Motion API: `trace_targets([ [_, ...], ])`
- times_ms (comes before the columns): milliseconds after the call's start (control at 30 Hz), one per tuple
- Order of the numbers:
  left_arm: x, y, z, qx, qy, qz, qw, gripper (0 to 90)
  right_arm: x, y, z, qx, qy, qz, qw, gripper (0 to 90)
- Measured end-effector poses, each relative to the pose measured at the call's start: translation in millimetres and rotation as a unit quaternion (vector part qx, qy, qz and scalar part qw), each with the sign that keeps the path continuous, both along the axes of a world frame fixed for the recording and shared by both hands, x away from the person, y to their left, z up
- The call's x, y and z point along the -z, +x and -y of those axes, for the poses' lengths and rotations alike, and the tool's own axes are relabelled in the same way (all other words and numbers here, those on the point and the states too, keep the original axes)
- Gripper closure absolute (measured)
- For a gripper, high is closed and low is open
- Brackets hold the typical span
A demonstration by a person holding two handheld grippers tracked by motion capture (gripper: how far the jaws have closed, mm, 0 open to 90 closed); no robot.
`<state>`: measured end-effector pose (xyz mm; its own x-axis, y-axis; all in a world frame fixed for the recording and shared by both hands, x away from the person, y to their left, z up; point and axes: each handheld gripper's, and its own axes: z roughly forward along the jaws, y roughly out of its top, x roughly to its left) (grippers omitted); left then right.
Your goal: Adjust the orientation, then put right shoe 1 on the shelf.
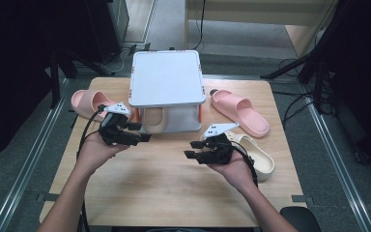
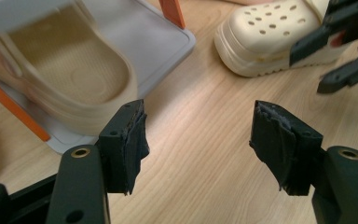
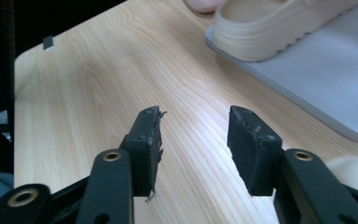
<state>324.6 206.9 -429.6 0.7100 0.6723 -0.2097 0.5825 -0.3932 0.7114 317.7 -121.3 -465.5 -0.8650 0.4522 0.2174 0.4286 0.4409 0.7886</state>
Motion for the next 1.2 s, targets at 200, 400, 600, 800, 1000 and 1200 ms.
trace_targets([
  [200, 8.9, -4.8, 5.1, 0.003, 0.004, 0.008, 1.0, 35.9, 1.4, -1.1, 21.9, 0.017, -0.003, -0.008, 0.9998, 54.1],
  [400, 18.9, -2.0, 10.6, 0.009, 0.009, 0.012, 0.9998, 36.1, 3.7, -3.6, 46.8, 0.038, -0.013, -0.003, 0.9992, 54.1],
  [600, 25.6, 6.2, 18.8, 0.016, 0.004, 0.004, 0.9998, 37.4, 1.1, -8.5, 69.3, 0.066, -0.003, -0.011, 0.9977, 53.9],
  [800, 29.9, 13.2, 30.0, 0.03, 0.004, 0.0, 0.9996, 37.4, 0.1, -15.0, 89.7, 0.092, -0.005, -0.014, 0.9957, 53.5],
  [1000, 31.5, 20.0, 37.5, 0.038, 0.006, -0.005, 0.9993, 37.8, -2.7, -22.0, 107.9, 0.103, 0.007, -0.014, 0.9946, 52.7],
  [1200, 34.8, 25.1, 42.1, 0.041, -0.005, 0.0, 0.9992, 38.2, -4.7, -29.8, 120.1, 0.124, 0.002, 0.0, 0.9923, 52.5],
])
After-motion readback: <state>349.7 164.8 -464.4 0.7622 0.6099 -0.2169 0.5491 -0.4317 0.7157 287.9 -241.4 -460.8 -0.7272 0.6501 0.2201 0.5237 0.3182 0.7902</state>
